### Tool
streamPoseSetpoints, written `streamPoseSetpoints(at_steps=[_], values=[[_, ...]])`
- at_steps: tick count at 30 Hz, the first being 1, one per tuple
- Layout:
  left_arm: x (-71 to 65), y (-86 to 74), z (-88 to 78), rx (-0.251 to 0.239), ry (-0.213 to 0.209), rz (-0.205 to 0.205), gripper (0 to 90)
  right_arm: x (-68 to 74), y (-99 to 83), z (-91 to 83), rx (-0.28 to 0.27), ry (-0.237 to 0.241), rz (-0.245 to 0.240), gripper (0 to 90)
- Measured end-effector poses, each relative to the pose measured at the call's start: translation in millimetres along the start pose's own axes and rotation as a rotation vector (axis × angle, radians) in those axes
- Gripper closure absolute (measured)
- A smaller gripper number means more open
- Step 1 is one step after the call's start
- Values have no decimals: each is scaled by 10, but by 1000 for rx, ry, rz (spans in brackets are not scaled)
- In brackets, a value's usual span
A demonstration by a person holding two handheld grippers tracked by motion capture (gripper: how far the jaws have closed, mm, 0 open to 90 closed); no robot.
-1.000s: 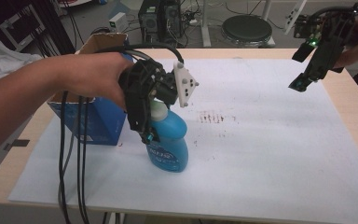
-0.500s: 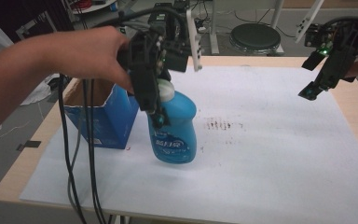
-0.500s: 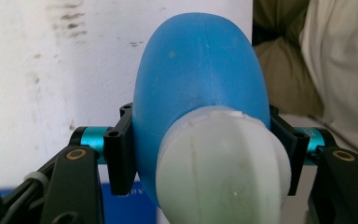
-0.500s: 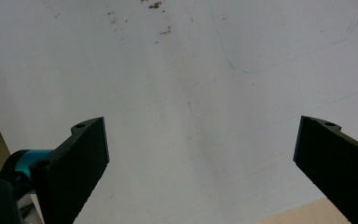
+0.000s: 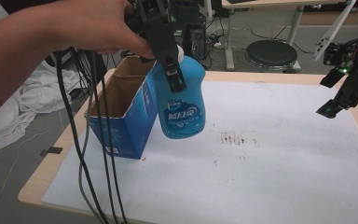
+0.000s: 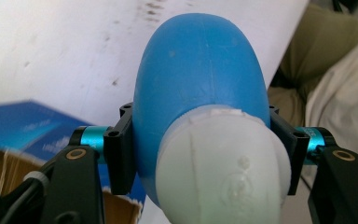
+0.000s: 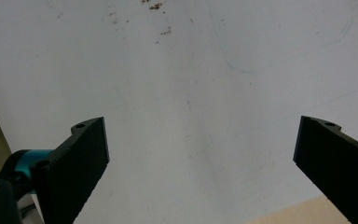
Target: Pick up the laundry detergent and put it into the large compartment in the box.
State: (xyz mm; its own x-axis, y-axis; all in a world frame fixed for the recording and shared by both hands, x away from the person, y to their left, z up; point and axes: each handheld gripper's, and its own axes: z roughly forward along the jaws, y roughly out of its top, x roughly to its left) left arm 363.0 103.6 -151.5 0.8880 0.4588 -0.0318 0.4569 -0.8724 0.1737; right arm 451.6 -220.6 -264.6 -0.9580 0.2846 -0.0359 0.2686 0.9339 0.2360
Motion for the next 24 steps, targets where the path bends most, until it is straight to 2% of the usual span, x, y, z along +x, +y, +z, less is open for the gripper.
streamPoseSetpoints(at_steps=[2,5,11,16,21,24], values=[[30,-12,-75,-14,21,-55,381,3,-2,-4,-3,-1,1,23],[62,-29,-154,-17,37,-111,381,-4,-2,-4,-8,0,-4,23],[164,-114,-349,-43,46,-266,381,-5,4,2,-11,3,-10,23],[249,-224,-489,-56,60,-351,381,-17,-9,-4,-13,2,-12,23],[340,-347,-643,-101,87,-488,381,-35,-21,-13,-19,-2,-14,23],[359,-397,-721,-101,107,-484,381,-35,-26,-18,-20,-1,-13,23]])
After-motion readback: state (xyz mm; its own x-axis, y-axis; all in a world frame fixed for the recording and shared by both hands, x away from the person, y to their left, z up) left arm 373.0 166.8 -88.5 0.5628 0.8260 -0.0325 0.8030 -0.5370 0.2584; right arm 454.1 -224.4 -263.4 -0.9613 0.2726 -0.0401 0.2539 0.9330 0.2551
